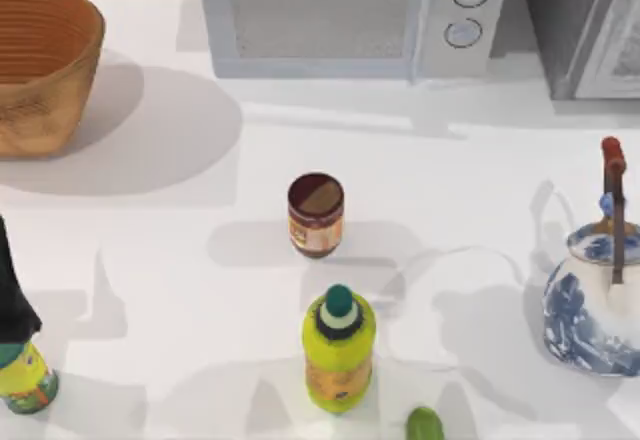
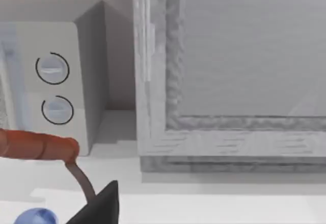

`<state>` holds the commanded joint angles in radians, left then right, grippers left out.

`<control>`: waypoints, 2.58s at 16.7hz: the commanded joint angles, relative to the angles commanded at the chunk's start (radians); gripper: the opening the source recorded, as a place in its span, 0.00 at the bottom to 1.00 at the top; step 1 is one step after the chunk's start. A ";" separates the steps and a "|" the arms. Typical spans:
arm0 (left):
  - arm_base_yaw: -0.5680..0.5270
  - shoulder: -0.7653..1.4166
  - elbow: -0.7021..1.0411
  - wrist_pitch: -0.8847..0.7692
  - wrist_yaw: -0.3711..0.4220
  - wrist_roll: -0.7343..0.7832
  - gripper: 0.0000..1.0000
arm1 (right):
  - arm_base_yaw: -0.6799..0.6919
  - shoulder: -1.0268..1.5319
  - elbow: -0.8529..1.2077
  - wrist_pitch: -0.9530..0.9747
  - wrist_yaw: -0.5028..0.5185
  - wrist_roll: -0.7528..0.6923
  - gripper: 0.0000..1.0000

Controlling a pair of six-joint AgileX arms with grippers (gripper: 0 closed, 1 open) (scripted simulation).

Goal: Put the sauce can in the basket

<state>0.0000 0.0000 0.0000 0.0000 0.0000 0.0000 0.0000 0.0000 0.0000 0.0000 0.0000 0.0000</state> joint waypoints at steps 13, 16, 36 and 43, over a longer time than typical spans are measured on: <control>0.053 0.583 0.308 0.412 0.412 -0.001 1.00 | 0.000 0.000 0.000 0.000 0.000 0.000 1.00; 0.061 0.872 0.440 0.604 0.596 0.032 1.00 | 0.000 0.000 0.000 0.000 0.000 0.000 1.00; -0.150 2.488 0.866 1.604 1.323 0.040 1.00 | 0.000 0.000 0.000 0.000 0.000 0.000 1.00; -0.147 2.501 0.860 1.606 1.325 0.036 1.00 | 0.000 0.000 0.000 0.000 0.000 0.000 1.00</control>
<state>-0.1472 2.5009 0.8601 1.6064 1.3247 0.0364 0.0000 0.0000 0.0000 0.0000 0.0000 0.0000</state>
